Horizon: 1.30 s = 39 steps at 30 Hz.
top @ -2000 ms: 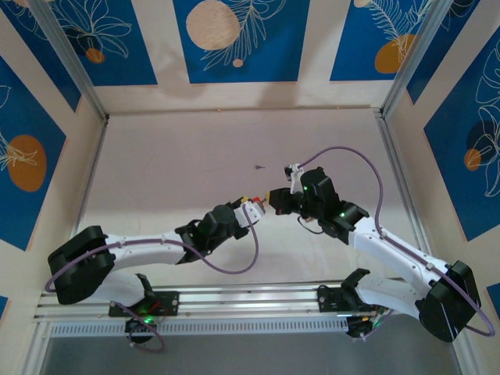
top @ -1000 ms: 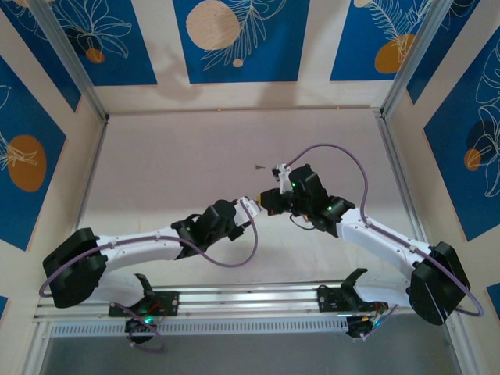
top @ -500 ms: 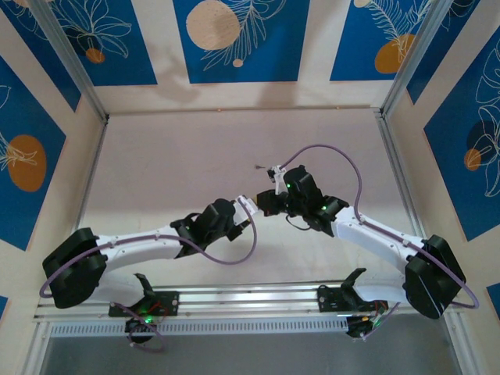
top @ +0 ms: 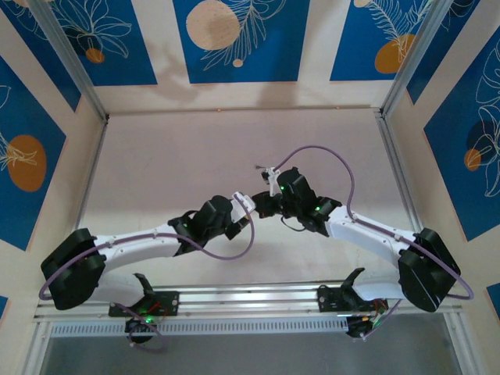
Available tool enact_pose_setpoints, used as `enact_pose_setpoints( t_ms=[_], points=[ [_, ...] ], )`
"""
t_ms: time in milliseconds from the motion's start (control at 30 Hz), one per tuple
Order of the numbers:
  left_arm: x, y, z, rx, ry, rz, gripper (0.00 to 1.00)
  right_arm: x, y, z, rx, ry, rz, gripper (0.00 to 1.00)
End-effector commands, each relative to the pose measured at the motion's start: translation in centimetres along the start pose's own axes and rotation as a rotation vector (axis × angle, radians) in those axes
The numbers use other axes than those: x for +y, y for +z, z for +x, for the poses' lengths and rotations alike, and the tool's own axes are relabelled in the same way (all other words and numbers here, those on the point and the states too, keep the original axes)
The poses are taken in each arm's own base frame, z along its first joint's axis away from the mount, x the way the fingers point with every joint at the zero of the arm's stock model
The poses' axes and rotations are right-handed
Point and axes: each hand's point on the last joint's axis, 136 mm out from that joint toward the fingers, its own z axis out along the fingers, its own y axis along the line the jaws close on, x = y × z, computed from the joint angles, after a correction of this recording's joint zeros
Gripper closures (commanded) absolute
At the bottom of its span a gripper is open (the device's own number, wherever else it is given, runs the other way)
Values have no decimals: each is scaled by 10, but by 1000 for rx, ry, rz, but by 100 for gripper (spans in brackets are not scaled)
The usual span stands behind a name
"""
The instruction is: Unlock with the key
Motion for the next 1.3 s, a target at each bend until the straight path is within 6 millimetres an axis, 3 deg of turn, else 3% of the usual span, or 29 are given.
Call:
enact_pose_setpoints(
  t_ms=[0,500,1000,1267],
  points=[
    [9,-40,-126,-431,-70,33,71,20,12,45,167,-28,-87,100],
    [19,-42,-124,-436,-92,24,71,23,14,45,171,-28,-91,97],
    [23,-47,-106,-385,-78,5,70,19,4,29,127,-13,-81,90],
    [25,-51,-106,-370,-58,-3,70,13,-4,13,83,9,-69,84]
  ],
)
